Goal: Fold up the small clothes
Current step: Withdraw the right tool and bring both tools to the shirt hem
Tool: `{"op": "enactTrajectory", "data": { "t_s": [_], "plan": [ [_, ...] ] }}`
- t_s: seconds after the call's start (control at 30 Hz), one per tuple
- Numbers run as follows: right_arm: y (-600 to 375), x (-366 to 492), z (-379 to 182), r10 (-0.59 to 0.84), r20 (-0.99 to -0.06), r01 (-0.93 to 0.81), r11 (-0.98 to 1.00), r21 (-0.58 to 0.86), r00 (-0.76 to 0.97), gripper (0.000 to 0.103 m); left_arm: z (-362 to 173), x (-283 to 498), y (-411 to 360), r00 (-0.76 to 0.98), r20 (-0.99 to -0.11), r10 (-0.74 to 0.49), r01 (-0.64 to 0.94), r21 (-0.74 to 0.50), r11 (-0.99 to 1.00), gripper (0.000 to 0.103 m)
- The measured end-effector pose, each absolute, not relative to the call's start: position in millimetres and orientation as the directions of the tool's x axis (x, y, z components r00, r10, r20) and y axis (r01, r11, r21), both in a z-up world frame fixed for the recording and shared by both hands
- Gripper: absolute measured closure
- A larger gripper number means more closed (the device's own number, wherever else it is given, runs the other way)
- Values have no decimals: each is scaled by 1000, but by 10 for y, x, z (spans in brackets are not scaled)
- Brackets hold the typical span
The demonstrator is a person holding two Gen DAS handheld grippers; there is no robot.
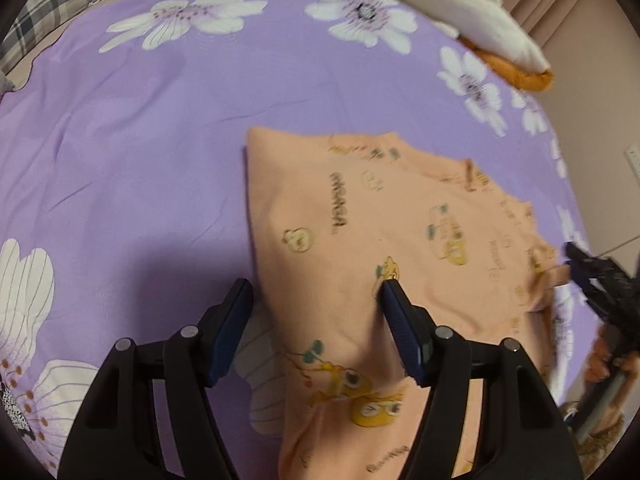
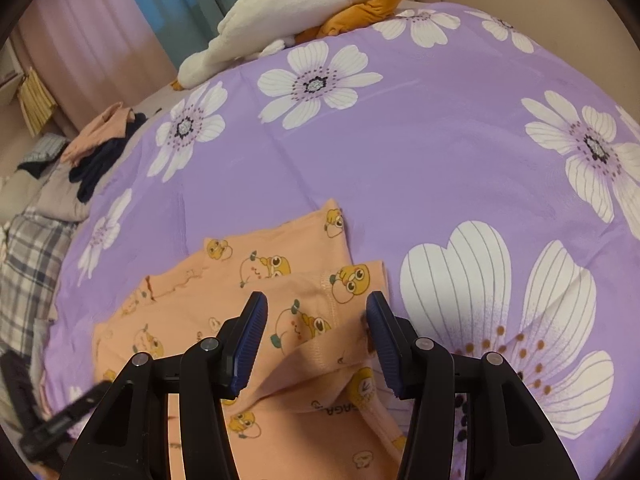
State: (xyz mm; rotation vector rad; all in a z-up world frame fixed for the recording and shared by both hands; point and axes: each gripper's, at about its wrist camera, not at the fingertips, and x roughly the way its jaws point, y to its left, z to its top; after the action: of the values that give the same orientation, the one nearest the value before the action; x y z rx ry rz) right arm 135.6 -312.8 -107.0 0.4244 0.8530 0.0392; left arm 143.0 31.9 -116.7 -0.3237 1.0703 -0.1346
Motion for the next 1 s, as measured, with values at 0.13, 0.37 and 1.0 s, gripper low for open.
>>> {"op": "enactTrajectory", "data": {
  "t_s": [0.13, 0.37, 1.0],
  "plan": [
    [-3153, 1329, -1088, 238, -716, 120, 904, 410, 656, 52, -1183, 1434, 298, 480, -843, -244, -45, -301, 953, 36],
    [-3093, 1332, -1224, 190, -762, 132, 931, 340, 619, 61, -1178, 1437, 358, 490, -836, -247, -64, -318, 946, 36],
    [-3168, 1251, -980, 108, -714, 128, 955, 268, 692, 97, -1172, 1452, 472, 493, -836, -240, -104, -331, 938, 36]
  ]
}}
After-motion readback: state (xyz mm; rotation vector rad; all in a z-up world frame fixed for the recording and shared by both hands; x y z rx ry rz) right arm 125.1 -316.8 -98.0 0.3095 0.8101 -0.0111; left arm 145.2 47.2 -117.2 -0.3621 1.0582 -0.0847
